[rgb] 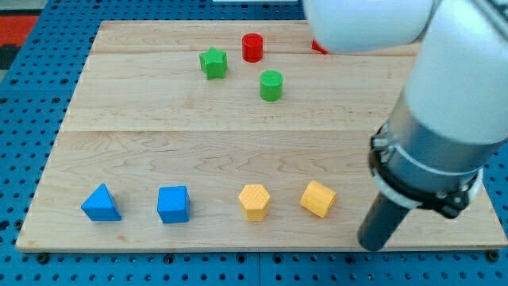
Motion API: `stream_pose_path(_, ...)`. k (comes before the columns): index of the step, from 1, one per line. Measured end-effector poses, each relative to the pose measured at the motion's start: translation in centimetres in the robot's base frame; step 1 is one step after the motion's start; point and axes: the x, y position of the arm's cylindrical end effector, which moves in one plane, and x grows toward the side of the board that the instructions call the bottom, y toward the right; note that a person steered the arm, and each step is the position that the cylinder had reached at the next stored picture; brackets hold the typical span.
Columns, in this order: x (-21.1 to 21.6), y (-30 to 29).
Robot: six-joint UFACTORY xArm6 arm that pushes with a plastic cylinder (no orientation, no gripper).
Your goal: Slide the heart towards the green circle
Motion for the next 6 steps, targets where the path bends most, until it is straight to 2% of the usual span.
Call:
stream_pose_path(1, -8.3, -3.2)
stream_pose_path(2, -13.6, -6.3)
stream_pose_path(3, -9.8, -4.1)
stream_pose_path(4, -5.0, -4.2)
stream_pose_path(5, -10.0, -9.8)
stream_pose_path(6, -15.5, -11.3)
